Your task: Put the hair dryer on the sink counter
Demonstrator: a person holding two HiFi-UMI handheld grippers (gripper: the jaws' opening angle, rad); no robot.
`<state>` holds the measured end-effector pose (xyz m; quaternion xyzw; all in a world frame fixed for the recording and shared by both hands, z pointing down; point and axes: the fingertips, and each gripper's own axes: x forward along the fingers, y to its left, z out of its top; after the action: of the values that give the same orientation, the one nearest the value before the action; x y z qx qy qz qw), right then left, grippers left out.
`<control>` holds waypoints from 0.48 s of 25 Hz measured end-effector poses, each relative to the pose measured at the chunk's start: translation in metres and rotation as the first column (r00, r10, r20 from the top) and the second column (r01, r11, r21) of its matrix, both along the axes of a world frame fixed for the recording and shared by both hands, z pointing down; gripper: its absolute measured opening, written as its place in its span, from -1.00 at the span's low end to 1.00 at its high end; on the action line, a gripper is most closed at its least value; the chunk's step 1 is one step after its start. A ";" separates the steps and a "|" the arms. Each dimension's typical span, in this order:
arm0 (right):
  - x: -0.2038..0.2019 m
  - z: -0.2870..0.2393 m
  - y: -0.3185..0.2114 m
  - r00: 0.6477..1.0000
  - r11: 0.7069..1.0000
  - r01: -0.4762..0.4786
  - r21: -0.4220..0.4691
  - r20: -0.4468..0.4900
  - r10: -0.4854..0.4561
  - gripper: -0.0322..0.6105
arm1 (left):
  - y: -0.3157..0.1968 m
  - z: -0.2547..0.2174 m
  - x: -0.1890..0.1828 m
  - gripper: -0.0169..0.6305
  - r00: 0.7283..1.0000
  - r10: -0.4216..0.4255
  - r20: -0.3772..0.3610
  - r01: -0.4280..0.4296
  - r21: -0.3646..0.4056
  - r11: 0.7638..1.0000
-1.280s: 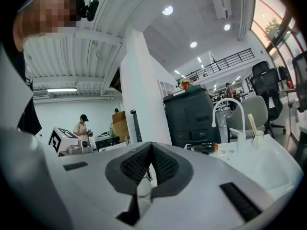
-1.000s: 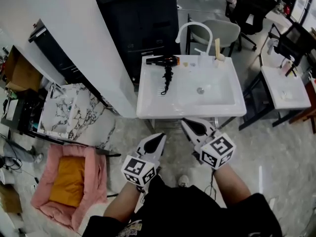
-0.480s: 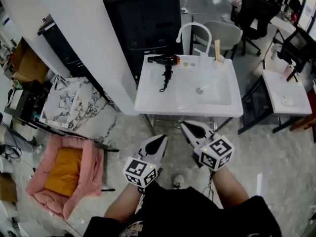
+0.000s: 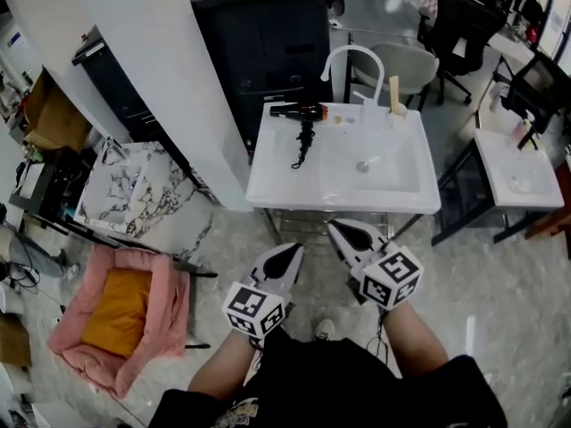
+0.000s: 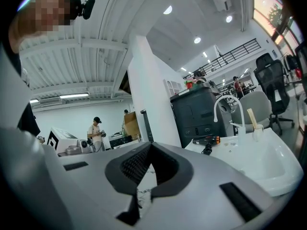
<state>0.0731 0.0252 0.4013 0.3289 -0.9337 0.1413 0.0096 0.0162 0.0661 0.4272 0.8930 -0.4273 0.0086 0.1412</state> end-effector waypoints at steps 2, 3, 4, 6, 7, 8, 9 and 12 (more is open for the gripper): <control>0.001 -0.001 0.000 1.000 1.000 -0.002 0.000 0.005 0.002 -0.91 | 0.000 0.000 0.001 -0.94 1.000 0.001 -0.001 -0.001 -0.003 1.000; 0.001 0.000 0.001 1.000 1.000 -0.003 -0.001 0.007 0.003 -0.91 | 0.001 0.000 0.002 -0.94 1.000 0.001 0.000 -0.001 -0.002 1.000; 0.002 0.001 0.001 1.000 1.000 -0.004 -0.003 0.008 0.004 -0.91 | 0.001 0.001 0.002 -0.94 1.000 0.002 0.002 -0.002 -0.001 1.000; 0.001 0.004 0.002 1.000 1.000 -0.005 -0.005 0.007 0.005 -0.91 | 0.001 0.002 0.002 -0.94 1.000 0.005 0.005 -0.005 0.002 1.000; 0.000 0.005 0.001 1.000 1.000 -0.005 -0.006 0.007 0.005 -0.91 | 0.001 0.002 0.001 -0.94 1.000 0.007 0.007 -0.007 0.005 1.000; 0.000 0.005 0.001 1.000 1.000 -0.006 -0.007 0.005 0.006 -0.91 | 0.000 0.002 0.000 -0.94 1.000 0.007 0.008 -0.007 0.006 1.000; -0.001 0.006 0.001 1.000 1.000 -0.005 -0.007 0.004 0.005 -0.91 | 0.000 0.003 0.000 -0.94 1.000 0.006 0.008 -0.006 0.005 1.000; 0.000 0.010 0.001 1.000 1.000 -0.003 -0.009 -0.002 0.003 -0.91 | 0.000 0.005 0.000 -0.94 1.000 0.000 0.007 0.000 0.001 1.000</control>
<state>0.0731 0.0265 0.4111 0.3306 -0.9325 0.1453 0.0120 0.0164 0.0662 0.4318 0.8930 -0.4279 0.0115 0.1394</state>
